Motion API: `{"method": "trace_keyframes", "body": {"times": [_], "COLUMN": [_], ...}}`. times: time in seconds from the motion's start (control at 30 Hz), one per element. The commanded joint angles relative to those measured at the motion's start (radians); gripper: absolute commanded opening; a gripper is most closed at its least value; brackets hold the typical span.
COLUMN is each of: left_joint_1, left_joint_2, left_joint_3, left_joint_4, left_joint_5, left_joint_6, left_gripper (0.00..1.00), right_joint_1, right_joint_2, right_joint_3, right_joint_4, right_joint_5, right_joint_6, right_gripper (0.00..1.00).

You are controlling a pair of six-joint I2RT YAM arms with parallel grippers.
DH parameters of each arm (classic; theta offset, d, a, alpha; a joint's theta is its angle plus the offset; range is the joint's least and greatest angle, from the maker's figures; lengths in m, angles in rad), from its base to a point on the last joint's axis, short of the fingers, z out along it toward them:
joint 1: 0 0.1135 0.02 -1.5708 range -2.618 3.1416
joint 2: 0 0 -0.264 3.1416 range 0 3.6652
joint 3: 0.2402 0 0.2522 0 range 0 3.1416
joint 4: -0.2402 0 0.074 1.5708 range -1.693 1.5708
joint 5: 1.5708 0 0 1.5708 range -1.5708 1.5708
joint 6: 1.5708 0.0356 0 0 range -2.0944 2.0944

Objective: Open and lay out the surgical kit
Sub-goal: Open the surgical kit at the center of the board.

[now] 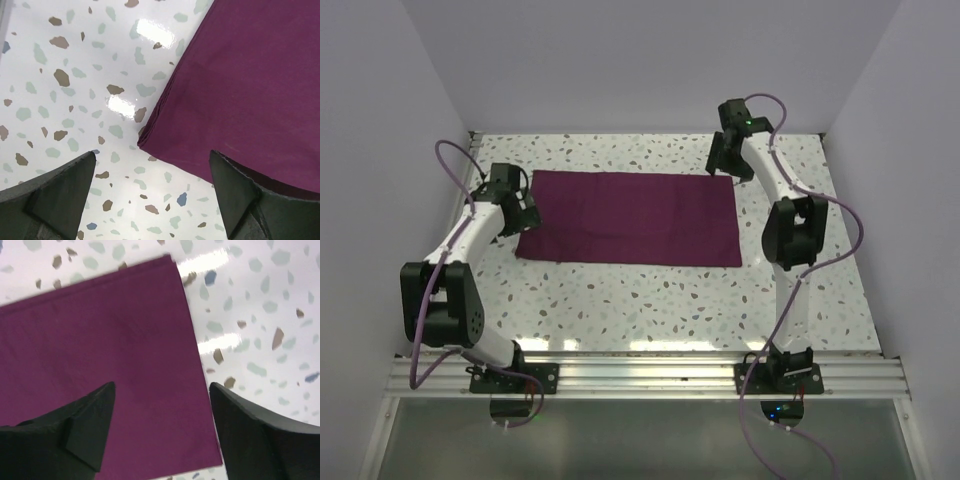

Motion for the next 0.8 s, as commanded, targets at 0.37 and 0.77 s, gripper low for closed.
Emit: {"method": "trace_keyframes", "body": {"times": [0.37, 0.77], "left_joint_1": [-0.003, -0.003], "left_joint_2": [-0.089, -0.036], "left_joint_3": [0.025, 0.079], "left_joint_4": [-0.08, -0.103], "left_joint_5": [-0.002, -0.013], "left_joint_6": [0.002, -0.008], "left_gripper": [1.0, 0.99], "right_joint_1": [-0.064, -0.069], "right_joint_2": [0.329, 0.426], "right_joint_3": [0.372, 0.4], "right_joint_4": [0.048, 0.062], "right_joint_5": [0.015, 0.004], "right_joint_6": [0.039, 0.046], "right_gripper": [0.6, 0.35]}}
